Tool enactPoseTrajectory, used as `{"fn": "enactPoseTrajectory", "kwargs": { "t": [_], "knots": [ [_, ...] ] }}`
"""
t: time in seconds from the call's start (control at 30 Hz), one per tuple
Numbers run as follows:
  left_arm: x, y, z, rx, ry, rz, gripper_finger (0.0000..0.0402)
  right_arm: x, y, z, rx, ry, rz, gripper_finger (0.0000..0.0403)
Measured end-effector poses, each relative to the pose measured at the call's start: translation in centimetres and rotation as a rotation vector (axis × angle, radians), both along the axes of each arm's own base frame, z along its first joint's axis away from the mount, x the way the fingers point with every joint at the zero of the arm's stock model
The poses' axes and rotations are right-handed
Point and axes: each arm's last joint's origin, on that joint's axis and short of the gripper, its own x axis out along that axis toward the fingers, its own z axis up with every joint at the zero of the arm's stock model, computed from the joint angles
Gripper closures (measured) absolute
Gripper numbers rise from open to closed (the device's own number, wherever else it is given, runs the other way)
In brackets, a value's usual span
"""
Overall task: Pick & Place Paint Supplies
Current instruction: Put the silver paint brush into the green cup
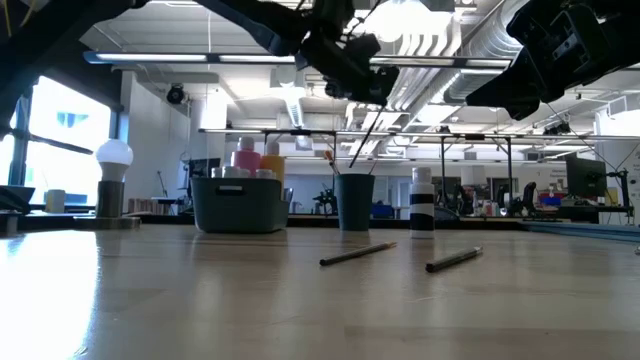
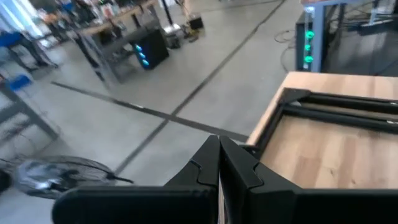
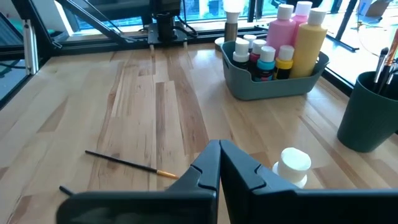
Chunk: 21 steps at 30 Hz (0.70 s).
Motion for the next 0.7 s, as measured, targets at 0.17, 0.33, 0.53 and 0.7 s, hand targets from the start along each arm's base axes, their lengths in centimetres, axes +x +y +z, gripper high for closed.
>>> {"fn": "enactPoseTrajectory", "kwargs": {
  "t": [0.17,0.33,0.53,0.7],
  "knots": [
    [-0.2,1.4,-0.8,-0.052,-0.018,-0.001,0.0401,0.0,0.0,0.0,0.0,0.001,0.0,0.0401],
    [-0.5,1.8,-2.2,-0.094,-0.032,0.027,0.0401,0.0,0.0,0.0,-0.001,0.001,0.0,0.0401],
    [-0.7,1.6,-4.5,-0.107,-0.099,0.063,0.0401,0.0,0.0,0.0,-0.003,0.002,-0.001,0.0401],
    [-1.3,1.6,-6.5,-0.095,-0.12,0.12,0.0401,0.0,0.0,0.0,-0.003,0.002,-0.002,0.0401]
  ]
}}
